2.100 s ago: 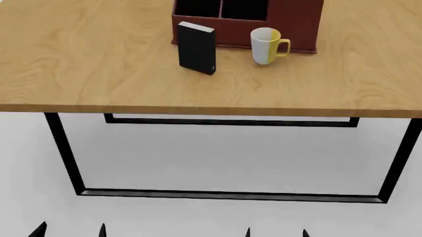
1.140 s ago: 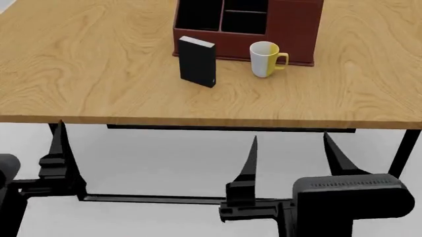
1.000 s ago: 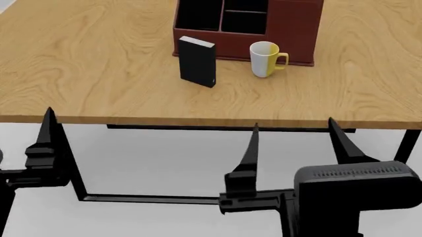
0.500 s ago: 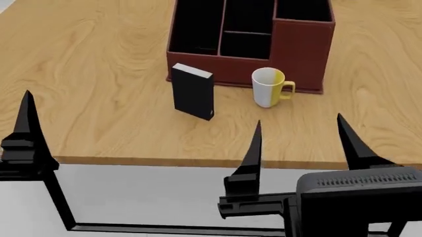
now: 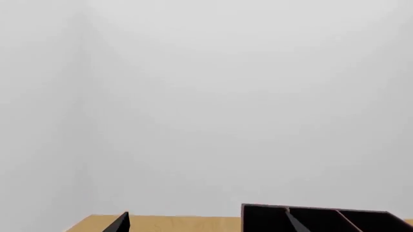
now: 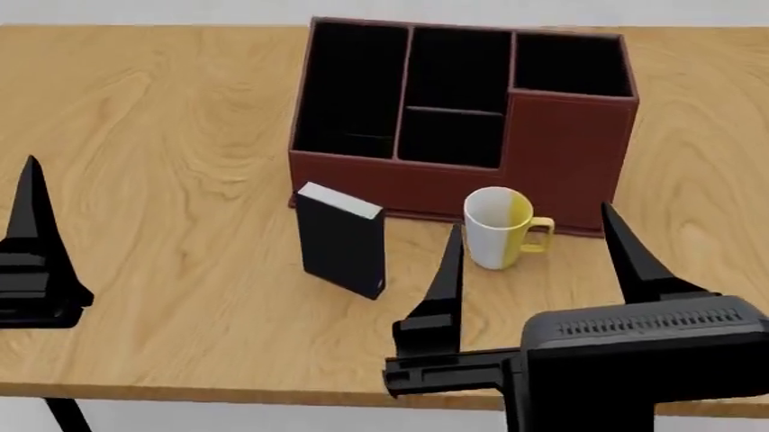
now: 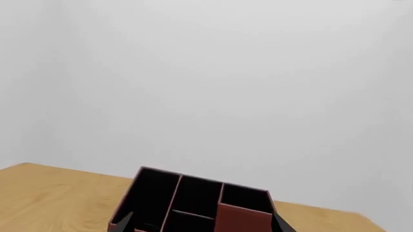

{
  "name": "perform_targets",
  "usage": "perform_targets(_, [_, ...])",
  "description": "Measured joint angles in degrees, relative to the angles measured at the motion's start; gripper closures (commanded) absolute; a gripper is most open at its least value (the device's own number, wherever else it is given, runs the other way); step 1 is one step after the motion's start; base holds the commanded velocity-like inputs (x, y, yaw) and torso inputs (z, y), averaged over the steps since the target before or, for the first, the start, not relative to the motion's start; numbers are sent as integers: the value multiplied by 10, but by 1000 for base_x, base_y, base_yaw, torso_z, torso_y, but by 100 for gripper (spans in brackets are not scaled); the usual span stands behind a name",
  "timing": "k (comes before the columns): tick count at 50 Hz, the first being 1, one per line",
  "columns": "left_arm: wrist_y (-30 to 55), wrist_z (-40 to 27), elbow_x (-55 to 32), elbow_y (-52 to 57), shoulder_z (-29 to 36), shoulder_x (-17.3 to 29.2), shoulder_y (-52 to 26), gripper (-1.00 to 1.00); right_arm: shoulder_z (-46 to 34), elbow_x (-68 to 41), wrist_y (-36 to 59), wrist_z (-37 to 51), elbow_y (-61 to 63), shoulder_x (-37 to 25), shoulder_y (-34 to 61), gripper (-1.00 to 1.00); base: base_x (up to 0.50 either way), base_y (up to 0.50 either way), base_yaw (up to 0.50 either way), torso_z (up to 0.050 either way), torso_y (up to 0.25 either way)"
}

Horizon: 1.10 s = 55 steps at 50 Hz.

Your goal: Pick up the book and place it in the back compartment of the caddy.

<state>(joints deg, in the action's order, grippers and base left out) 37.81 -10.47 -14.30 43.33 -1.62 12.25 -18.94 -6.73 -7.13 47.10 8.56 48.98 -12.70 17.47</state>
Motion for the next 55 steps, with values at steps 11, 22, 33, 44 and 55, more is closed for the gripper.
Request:
perform_targets(11, [7, -4, -8, 7, -2, 4, -2, -100, -18, 9, 19, 9, 8, -7, 9, -100, 497, 260, 0, 0, 2])
perform_targets(22, [4, -8, -4, 7, 5, 10, -1, -100, -27, 10, 31, 15, 16, -12, 13, -100, 457, 355, 0, 0, 1])
perform_targets(33, [5, -12, -4, 10, 10, 14, 0, -100, -26, 0, 29, 12, 25, -15, 11, -100, 500, 17, 0, 0, 1])
perform_targets(44, [4, -15, -5, 11, 16, 17, 1, -100, -14, -7, 31, 15, 24, -15, 10, -100, 286, 0, 0, 0, 2])
perform_targets(55, [1, -18, -4, 12, 21, 21, 3, -100, -19, 1, 43, 27, 33, -19, 12, -100, 0, 0, 409, 0, 0])
